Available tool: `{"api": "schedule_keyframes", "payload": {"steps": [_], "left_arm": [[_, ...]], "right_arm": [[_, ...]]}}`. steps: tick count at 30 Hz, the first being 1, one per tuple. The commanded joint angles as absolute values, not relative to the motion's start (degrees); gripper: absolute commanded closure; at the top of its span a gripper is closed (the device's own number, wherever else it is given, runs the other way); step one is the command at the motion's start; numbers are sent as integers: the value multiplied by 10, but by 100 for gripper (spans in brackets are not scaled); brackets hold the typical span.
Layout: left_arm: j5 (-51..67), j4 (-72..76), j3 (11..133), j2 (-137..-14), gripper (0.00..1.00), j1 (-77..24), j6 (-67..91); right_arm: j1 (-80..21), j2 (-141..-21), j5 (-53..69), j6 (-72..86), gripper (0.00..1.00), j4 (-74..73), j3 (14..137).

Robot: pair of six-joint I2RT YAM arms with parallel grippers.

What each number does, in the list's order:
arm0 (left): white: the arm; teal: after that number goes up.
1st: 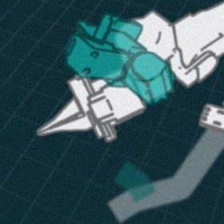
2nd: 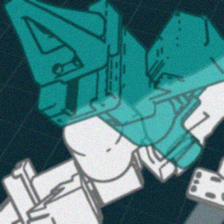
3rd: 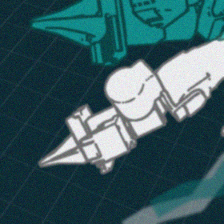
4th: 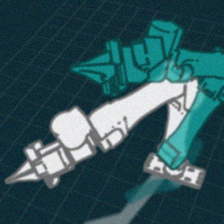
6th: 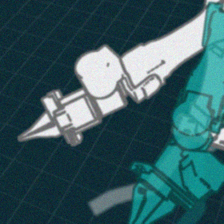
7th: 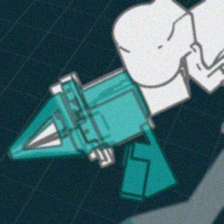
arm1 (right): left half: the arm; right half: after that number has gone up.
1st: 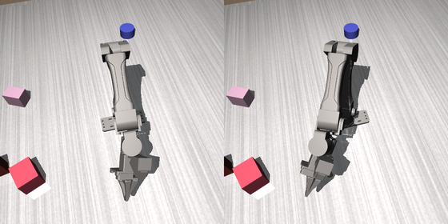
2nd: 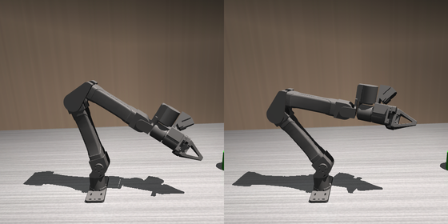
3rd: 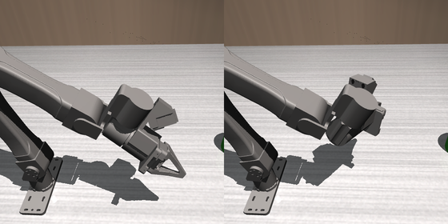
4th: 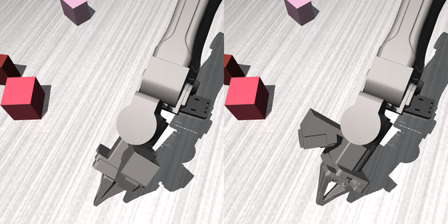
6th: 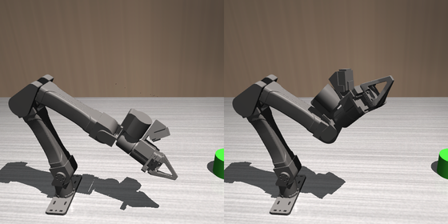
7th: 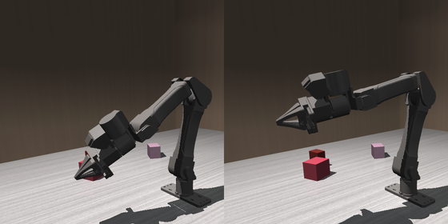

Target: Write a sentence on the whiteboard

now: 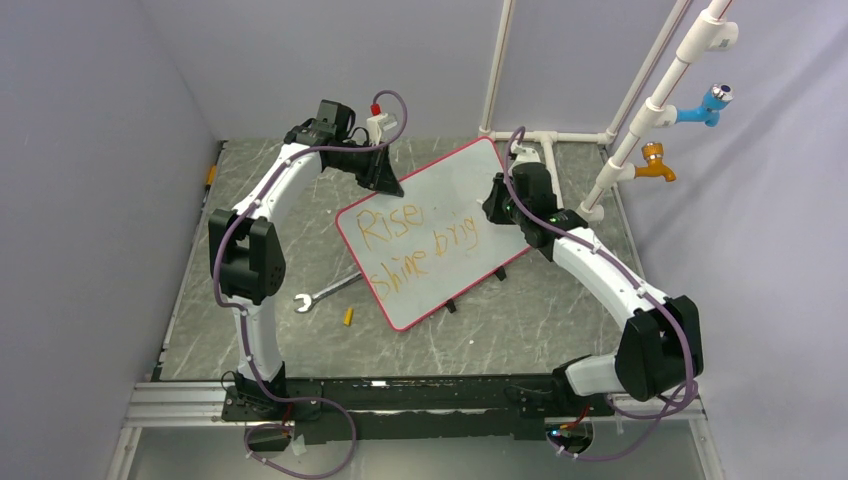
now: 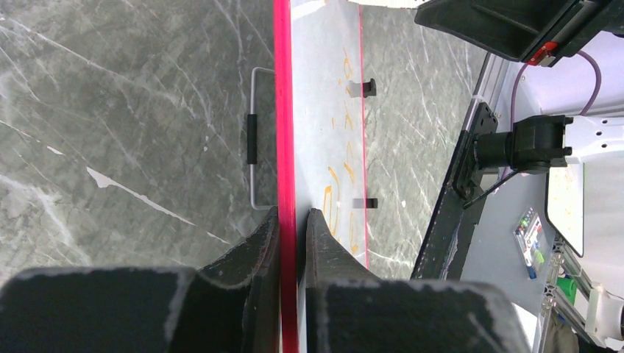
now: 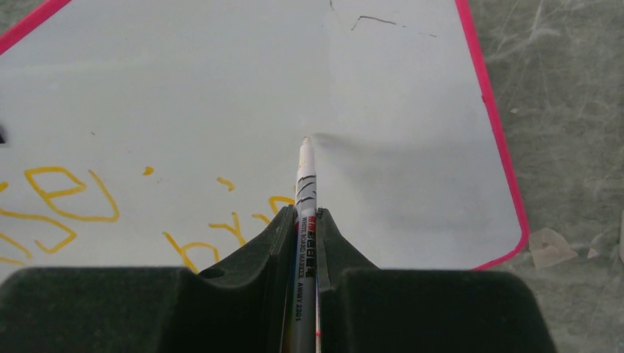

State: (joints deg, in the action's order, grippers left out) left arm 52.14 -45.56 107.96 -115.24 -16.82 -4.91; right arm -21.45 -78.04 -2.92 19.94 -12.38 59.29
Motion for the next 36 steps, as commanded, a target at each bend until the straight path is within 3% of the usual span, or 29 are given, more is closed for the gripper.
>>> {"api": "schedule_keyframes", "payload": {"steps": [1, 36], "left_arm": [[498, -463, 1071, -1127, 100, -186, -102], [495, -464, 1070, -1126, 100, -190, -103]], "right_arm": [[-213, -780, -3, 192, 100, -97, 614], [-213, -753, 21, 191, 100, -125, 527]]}}
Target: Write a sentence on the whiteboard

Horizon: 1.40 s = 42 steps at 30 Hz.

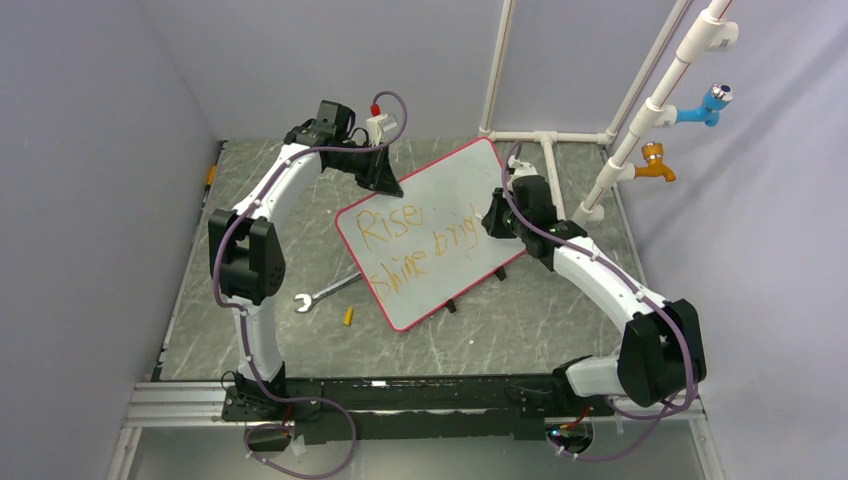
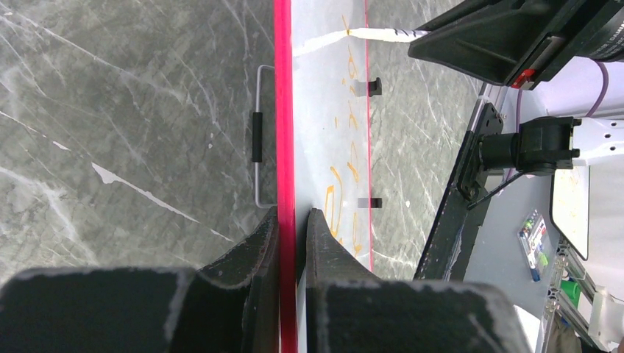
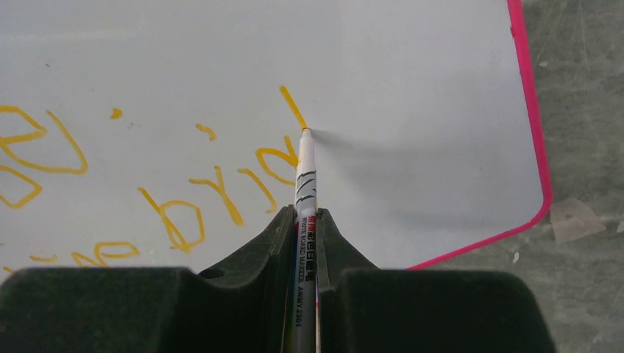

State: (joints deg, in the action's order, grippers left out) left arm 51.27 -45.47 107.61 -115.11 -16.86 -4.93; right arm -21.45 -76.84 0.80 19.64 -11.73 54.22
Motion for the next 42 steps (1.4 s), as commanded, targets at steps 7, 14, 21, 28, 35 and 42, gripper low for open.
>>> {"api": "schedule_keyframes", "payload": {"steps": [7, 14, 21, 28, 35, 42], "left_arm": [[494, -463, 1069, -1123, 100, -191, -103], [492, -464, 1068, -1121, 100, -192, -103], [490, -464, 1064, -1119, 100, -192, -105], [488, -465, 1065, -1118, 100, -192, -105], [486, -466, 1063, -1117, 100, -193, -106], [485, -467, 1064, -1117, 100, -193, -107]], "right_arm": [[-213, -731, 26, 196, 100, -145, 515], [-214, -732, 27, 199, 100, -153, 515], [-213, -749, 5, 190, 100, -159, 544], [-212, -778, 1, 181, 100, -165, 594], [-213, -820, -31, 174, 100, -168, 632], [-212, -825, -37, 173, 100, -169, 633]]}}
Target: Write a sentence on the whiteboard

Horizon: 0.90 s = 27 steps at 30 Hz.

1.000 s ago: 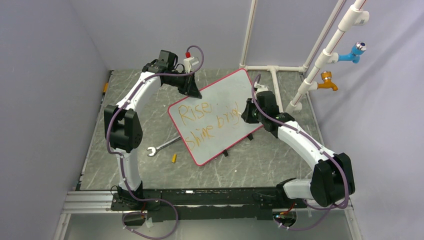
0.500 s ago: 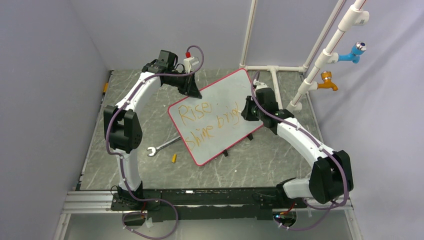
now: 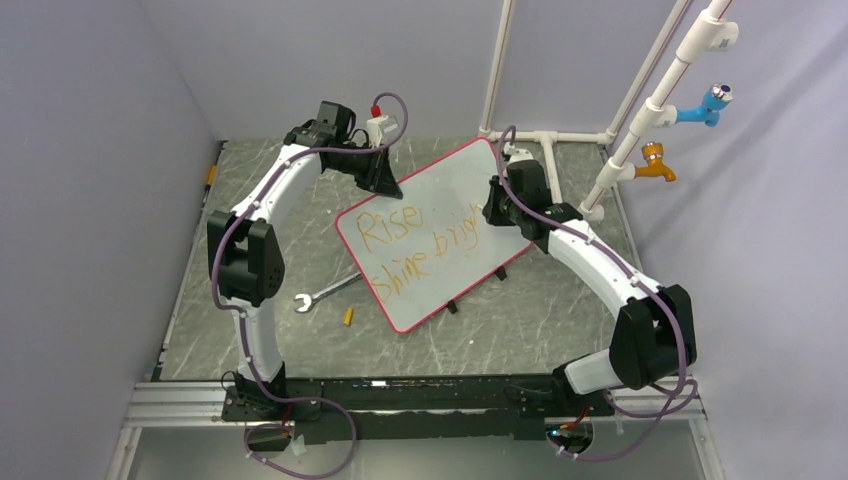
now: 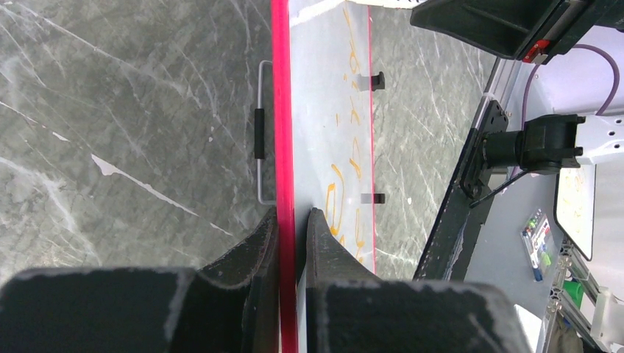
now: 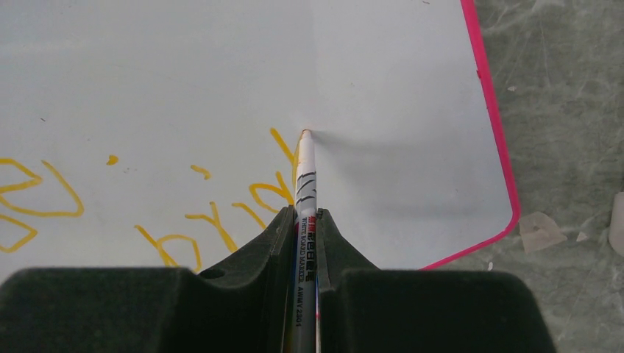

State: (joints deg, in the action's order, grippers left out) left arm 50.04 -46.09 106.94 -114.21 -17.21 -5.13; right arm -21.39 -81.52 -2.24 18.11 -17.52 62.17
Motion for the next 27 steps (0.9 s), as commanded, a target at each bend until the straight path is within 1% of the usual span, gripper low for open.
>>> {"api": "schedule_keyframes", "payload": {"steps": [1, 17, 27], "left_arm": [[485, -467, 1064, -1117, 100, -193, -107], [485, -467, 1072, -1117, 100, -193, -105], [485, -465, 1071, -1115, 100, -193, -104]], "right_arm": [[-212, -822, -37, 173, 100, -169, 630], [-212, -770, -16, 185, 100, -168, 539], [-213, -745, -21, 182, 100, -188, 533]]}}
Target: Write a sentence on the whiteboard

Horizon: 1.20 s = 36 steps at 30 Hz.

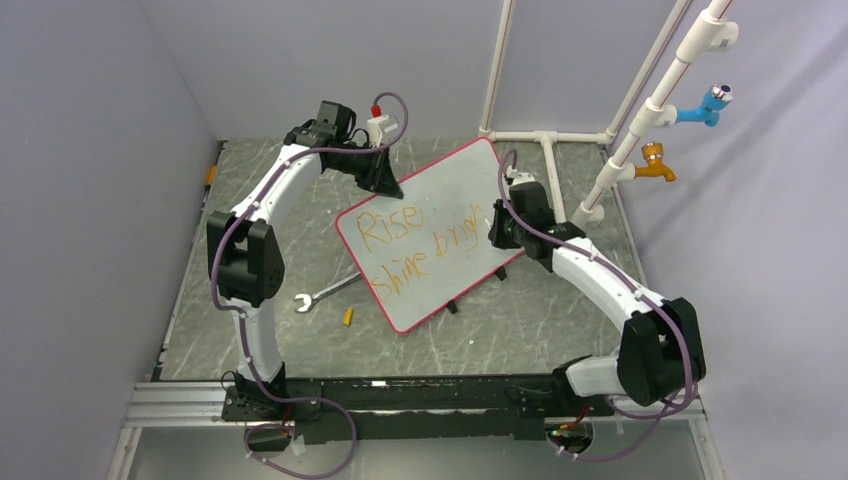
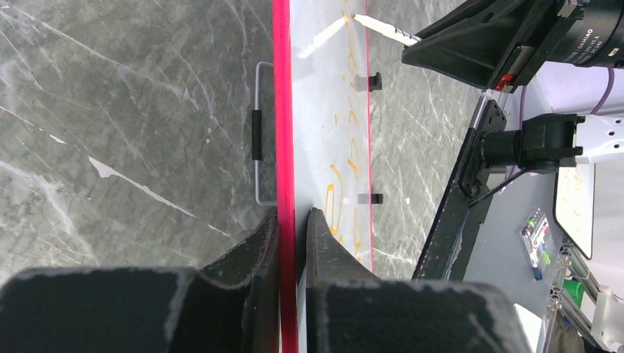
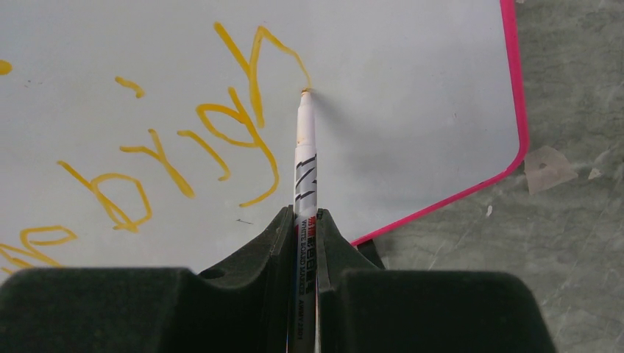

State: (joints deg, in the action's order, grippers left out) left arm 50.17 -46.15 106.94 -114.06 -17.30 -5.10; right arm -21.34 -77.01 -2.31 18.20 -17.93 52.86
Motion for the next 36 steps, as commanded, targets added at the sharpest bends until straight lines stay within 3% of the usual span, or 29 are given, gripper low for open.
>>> {"api": "schedule_keyframes", "payload": {"steps": [1, 12, 22, 31, 36], "left_arm": [[485, -465, 1071, -1115, 100, -193, -104], [462, -468, 1069, -1109, 100, -194, -110], [413, -463, 1051, -1076, 100, -214, -130], [347, -449, 1031, -1037, 100, -236, -139], [318, -443, 1021, -1023, 100, -245, -142]], "right_arm": [[-213, -742, -22, 181, 100, -192, 537], [-203, -724, -33, 192, 100, -217, 582], [-59, -754, 233, 263, 100, -202, 623], [-25, -772, 370, 360, 100, -157, 580], [-10, -780, 374, 375, 100, -166, 578]]}}
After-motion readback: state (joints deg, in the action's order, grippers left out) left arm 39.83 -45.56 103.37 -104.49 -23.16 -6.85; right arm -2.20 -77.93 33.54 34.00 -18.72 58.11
